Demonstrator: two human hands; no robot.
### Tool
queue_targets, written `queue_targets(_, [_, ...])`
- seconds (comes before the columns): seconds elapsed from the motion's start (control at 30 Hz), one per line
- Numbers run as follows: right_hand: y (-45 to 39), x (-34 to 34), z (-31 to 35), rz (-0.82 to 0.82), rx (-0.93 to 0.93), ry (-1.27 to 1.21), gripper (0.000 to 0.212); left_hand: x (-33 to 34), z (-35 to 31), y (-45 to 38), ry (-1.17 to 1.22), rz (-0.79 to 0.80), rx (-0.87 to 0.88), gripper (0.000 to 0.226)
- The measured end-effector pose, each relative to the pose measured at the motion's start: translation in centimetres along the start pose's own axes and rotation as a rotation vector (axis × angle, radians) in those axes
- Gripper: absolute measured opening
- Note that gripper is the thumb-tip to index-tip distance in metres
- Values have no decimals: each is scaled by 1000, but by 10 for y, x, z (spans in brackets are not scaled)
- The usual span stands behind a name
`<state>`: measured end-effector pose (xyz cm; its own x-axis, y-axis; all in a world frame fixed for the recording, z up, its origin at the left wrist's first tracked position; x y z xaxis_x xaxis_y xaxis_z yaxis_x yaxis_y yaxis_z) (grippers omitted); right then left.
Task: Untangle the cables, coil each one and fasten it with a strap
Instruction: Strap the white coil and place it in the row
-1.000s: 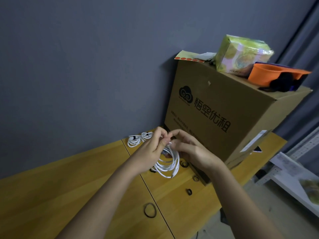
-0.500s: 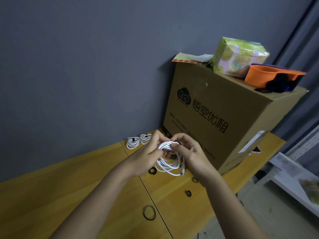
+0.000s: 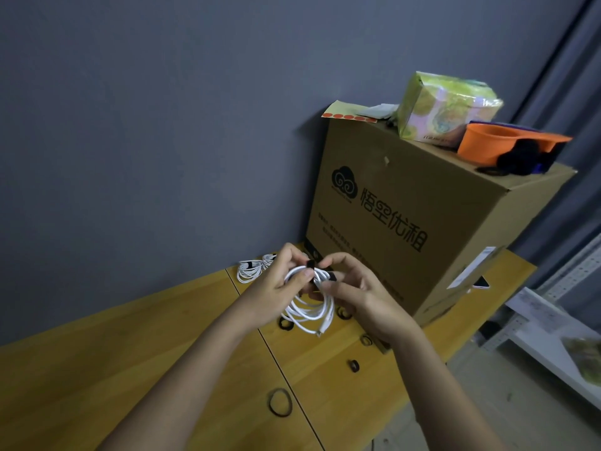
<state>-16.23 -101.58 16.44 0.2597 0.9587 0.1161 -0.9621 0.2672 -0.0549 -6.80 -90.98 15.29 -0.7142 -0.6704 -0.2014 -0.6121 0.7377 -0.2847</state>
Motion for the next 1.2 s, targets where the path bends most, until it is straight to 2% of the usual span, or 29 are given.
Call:
queue_targets(0.1, [0,2,0,40,24,110,39,-1,1,-1,5,-32,3,12])
queue_targets(0.17, [-1,2,0,17,23,163,35,-1,2,-2,-31,-40,16,12])
queue_targets(0.27, [-3,-1,2,-93,10,169,14,1,5,-3,-31,-47,15,12])
queue_targets(0.4, [-4,-7,1,-250,-63,157,24,1,4,-1,9,-48,34,11])
queue_targets(0.57, [-12,-7,16,-377,-256,619,14,9,0,5,-6,36,22,12])
queue_targets(0.73, [-22,0,30,-417,-326,789,10,6,-1,-2,30,6,-32,9])
queue_targets(0.97, [-24,0,23,-487,-230,511,17,2,0,-3,-3,13,-29,6])
queue_targets(1.2, [-25,-2,18,-564,-207,349,23,3,5,0,4,1,-15,7])
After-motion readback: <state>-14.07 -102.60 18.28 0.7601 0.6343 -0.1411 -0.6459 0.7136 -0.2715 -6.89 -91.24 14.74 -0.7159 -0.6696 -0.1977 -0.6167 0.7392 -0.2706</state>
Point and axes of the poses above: each hand's wrist, its own y-axis away from the middle knuckle, its own x-axis out of the palm, z = x × y, the point moved 5 cm from there along -y, towards the middle knuckle, and after that the axes turned 6 degrees about -z, right-handed, at the moved point
